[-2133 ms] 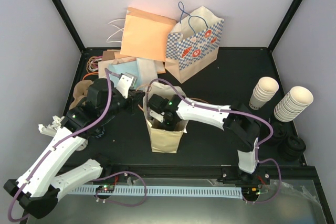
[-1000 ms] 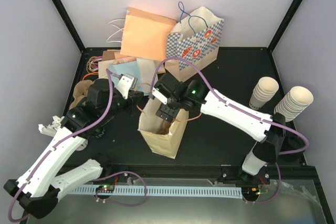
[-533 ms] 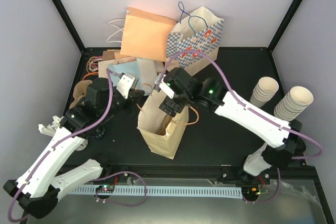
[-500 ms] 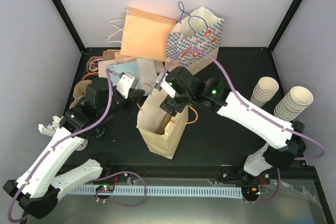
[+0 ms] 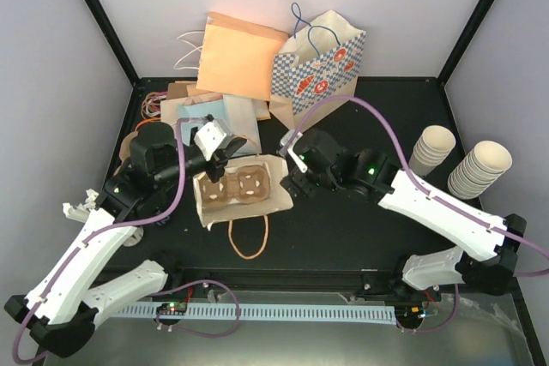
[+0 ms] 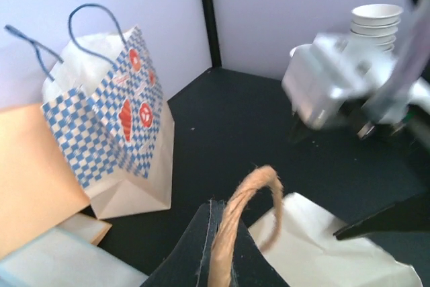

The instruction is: Pack the takeout coffee

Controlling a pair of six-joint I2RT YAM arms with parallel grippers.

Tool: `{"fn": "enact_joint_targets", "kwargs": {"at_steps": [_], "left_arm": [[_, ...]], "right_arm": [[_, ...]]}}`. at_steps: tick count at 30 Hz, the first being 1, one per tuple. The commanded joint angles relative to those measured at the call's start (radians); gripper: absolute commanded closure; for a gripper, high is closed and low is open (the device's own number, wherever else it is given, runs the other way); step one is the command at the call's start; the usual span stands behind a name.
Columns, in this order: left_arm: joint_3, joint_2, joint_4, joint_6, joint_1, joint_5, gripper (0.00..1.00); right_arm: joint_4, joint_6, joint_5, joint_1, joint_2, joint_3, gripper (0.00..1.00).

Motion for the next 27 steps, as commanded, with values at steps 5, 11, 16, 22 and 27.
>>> {"fn": "enact_joint_targets", "kwargs": {"at_steps": [5,11,16,22,27], "left_arm": [[-0.043,-0.075,0.059,0.107,-0.001,0.202,0.98],[-0.102,-0.145,0.036,0.119,-0.014,0.357,0.98],[-0.149,-0.191,0.039,0.095,-0.018,0.451,0.98],[-0.186,-0.201,0.078,0.037,-0.029,0.524,0.98],[-0.211,-0.200,0.115,-0.002,-0.035,0.553,0.98]], "right_arm": [[0.119,0.115,-0.125,-0.002,-0.131,-0.206,0.02],[0.150,0.131,-0.271,0.033,-0.177,-0.326,0.04],[0.152,0.123,-0.305,0.058,-0.242,-0.398,0.04],[0.123,0.143,-0.343,0.075,-0.294,-0.459,0.05],[0.090,0.211,-0.329,0.142,-0.287,-0.478,0.05]]}}
